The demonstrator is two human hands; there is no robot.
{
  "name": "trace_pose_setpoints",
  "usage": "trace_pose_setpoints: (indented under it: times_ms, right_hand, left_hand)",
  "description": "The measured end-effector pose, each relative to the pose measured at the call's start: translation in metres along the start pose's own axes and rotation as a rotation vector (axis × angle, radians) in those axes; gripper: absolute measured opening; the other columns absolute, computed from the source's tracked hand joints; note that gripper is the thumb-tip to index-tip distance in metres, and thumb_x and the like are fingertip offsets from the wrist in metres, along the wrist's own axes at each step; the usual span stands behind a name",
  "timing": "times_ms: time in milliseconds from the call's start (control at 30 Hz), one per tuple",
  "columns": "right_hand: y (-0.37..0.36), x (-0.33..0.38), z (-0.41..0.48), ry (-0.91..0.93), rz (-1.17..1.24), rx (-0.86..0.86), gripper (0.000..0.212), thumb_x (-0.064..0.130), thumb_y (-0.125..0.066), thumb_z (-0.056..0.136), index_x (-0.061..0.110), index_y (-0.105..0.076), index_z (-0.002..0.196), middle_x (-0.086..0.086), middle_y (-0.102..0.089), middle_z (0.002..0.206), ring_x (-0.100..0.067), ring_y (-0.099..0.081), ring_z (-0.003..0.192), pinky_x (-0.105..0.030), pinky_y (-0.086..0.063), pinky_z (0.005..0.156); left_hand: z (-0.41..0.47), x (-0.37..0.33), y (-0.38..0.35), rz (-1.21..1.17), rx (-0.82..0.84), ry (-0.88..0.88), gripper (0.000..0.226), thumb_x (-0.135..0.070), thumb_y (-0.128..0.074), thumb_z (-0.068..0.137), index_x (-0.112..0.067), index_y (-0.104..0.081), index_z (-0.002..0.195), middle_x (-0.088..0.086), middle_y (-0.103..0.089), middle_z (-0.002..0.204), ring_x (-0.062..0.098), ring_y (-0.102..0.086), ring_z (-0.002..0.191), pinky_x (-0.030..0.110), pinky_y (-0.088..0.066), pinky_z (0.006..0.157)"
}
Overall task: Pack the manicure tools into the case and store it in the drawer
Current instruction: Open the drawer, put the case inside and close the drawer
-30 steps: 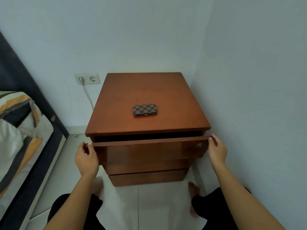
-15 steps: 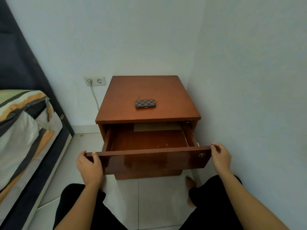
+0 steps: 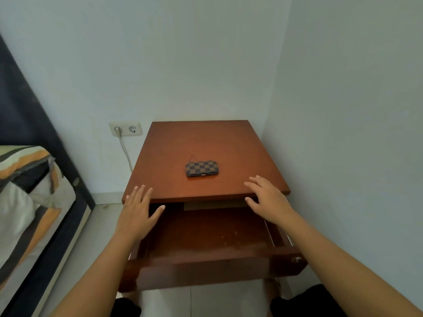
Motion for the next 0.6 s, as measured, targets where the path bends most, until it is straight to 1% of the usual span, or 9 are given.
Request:
trace_pose_setpoints:
  times_ms: [100,233,300,400,467,533,600]
  right_hand:
    - [-0.008,0.024,0.049,0.086,-0.05,0.043,0.056,0.042,-0.046,0.092,0.024,-0.032,0.142,0.001,-0.026,0.155,-0.017,-0.014,0.145,-0.035,-0.023,0.115]
    - [-0.029,0.048,0.112,0.127,-0.074,0.125,0.066,0.053,-0.042,0.09,0.029,-0.018,0.146,0.003,-0.014,0.158,-0.017,-0.006,0.146,-0.039,-0.015,0.117]
    - [-0.039,0.057,0.136,0.161,-0.054,0.166,0.069,0.056,-0.041,0.089,0.029,-0.014,0.147,0.004,-0.011,0.159,-0.017,-0.003,0.146,-0.04,-0.015,0.117]
    - [-0.054,0.067,0.161,0.2,-0.009,0.25,0.071,0.056,-0.042,0.089,0.03,-0.012,0.147,0.005,-0.008,0.159,-0.017,-0.001,0.146,-0.041,-0.017,0.117]
    - [-0.064,0.071,0.17,0.233,-0.009,0.288,0.072,0.057,-0.043,0.088,0.029,-0.013,0.147,0.004,-0.011,0.158,-0.018,-0.004,0.146,-0.04,-0.014,0.117]
    - [-0.071,0.073,0.175,0.272,0.004,0.283,0.072,0.057,-0.045,0.087,0.027,-0.017,0.147,0.001,-0.022,0.155,-0.02,-0.017,0.144,-0.039,-0.012,0.118]
    - [-0.074,0.073,0.176,0.267,0.033,0.261,0.071,0.057,-0.046,0.087,0.026,-0.021,0.146,-0.001,-0.033,0.149,-0.022,-0.031,0.136,-0.04,-0.021,0.115]
  left_hand:
    - [0.038,-0.006,-0.004,0.009,0.065,-0.035,0.075,-0.062,-0.03,0.089,-0.02,-0.015,0.149,0.004,-0.007,0.159,0.02,0.003,0.145,0.039,0.001,0.115]
    - [0.082,-0.012,-0.008,0.017,0.155,-0.027,0.077,-0.067,-0.021,0.086,-0.026,-0.006,0.149,0.002,0.004,0.159,0.019,0.009,0.145,0.039,0.006,0.114]
    - [0.1,-0.014,-0.011,-0.005,0.163,-0.03,0.079,-0.069,-0.02,0.084,-0.027,-0.003,0.149,0.001,0.006,0.159,0.018,0.009,0.145,0.039,0.005,0.114]
    - [0.12,-0.013,-0.016,-0.031,0.153,-0.022,0.078,-0.068,-0.024,0.086,-0.028,-0.003,0.149,0.001,0.007,0.159,0.019,0.008,0.145,0.04,0.005,0.115]
    - [0.125,-0.011,-0.023,-0.03,0.166,-0.013,0.075,-0.065,-0.027,0.088,-0.028,-0.004,0.149,0.002,0.006,0.159,0.019,0.007,0.145,0.04,0.004,0.115]
    - [0.124,-0.008,-0.03,-0.018,0.163,-0.008,0.074,-0.063,-0.027,0.089,-0.026,-0.005,0.149,0.003,0.005,0.159,0.019,0.006,0.145,0.04,0.003,0.116]
    - [0.122,-0.005,-0.034,-0.003,0.152,-0.009,0.073,-0.063,-0.025,0.09,-0.025,-0.007,0.15,0.003,0.003,0.159,0.019,0.005,0.145,0.04,0.003,0.116]
Point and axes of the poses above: each hand's wrist, its own z-axis towards the middle knuckle, its own y-axis out of the back of the hand, x = y × z, the point moved 3 cm from there along z, towards the middle knuckle
